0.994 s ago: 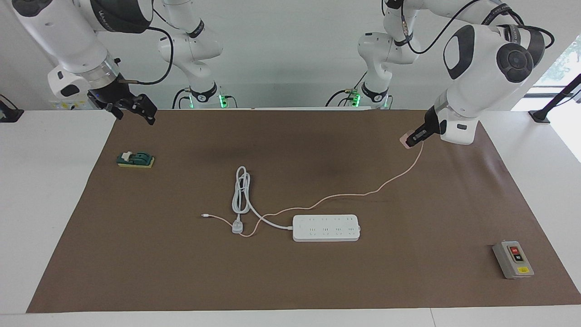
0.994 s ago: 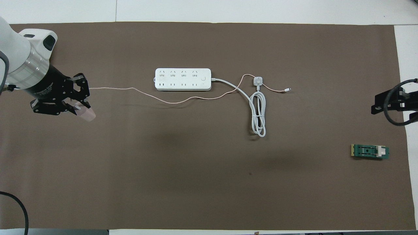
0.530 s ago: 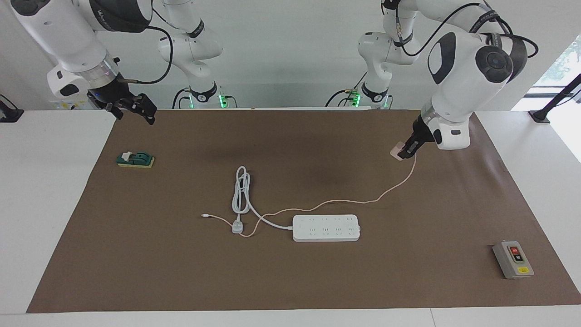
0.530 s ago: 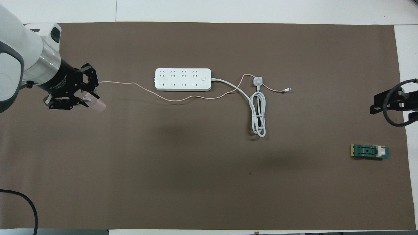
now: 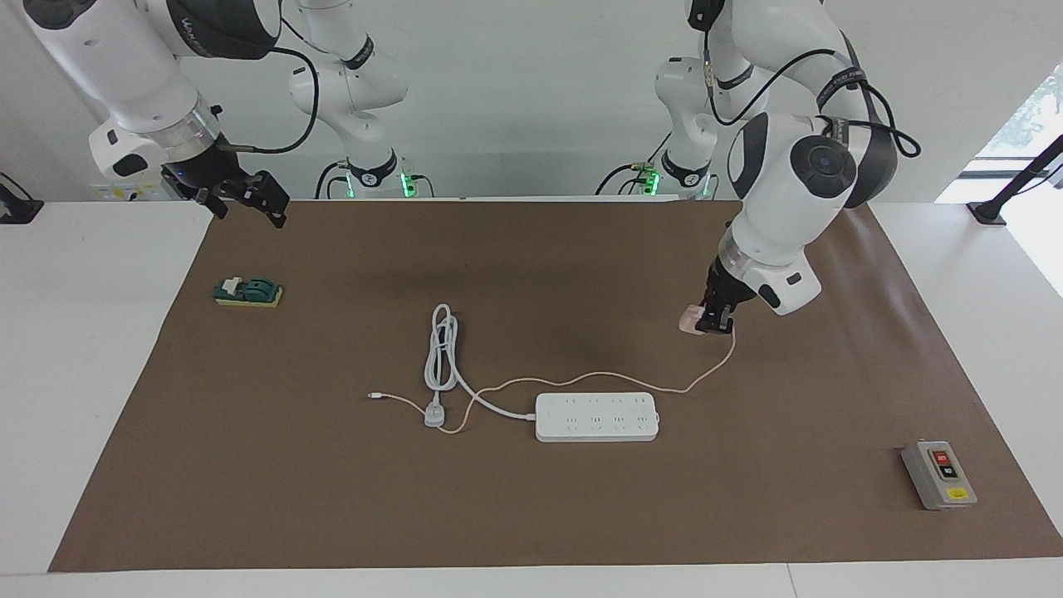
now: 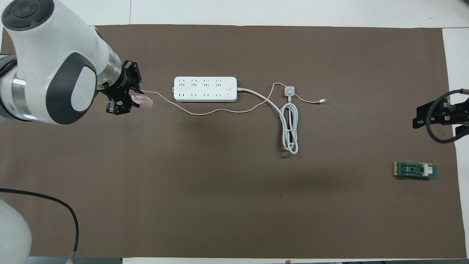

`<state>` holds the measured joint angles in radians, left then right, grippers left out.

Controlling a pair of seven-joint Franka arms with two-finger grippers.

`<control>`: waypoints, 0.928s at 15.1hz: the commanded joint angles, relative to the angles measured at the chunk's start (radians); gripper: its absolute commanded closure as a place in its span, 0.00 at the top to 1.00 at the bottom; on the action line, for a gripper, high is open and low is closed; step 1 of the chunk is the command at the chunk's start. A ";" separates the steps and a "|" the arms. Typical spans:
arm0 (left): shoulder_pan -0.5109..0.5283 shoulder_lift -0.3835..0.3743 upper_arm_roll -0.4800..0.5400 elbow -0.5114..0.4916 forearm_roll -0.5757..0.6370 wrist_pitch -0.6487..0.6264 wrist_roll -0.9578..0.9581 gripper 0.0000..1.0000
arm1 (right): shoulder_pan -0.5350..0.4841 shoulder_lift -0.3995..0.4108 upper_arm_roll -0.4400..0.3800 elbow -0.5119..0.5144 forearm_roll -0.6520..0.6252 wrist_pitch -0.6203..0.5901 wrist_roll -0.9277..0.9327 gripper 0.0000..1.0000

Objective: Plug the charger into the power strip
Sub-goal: 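Bring the pink plug with the left gripper to the power strip's end socket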

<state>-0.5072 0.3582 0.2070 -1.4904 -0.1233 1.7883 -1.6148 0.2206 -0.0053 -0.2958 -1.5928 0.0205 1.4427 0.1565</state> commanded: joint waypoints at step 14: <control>-0.071 0.238 0.014 0.128 0.080 0.147 -0.229 0.00 | -0.009 -0.015 0.001 -0.009 0.016 -0.007 -0.009 1.00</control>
<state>-0.5713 0.5632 0.2111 -1.3981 -0.0622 1.9192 -1.8265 0.2195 -0.0053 -0.2964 -1.5928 0.0205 1.4427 0.1565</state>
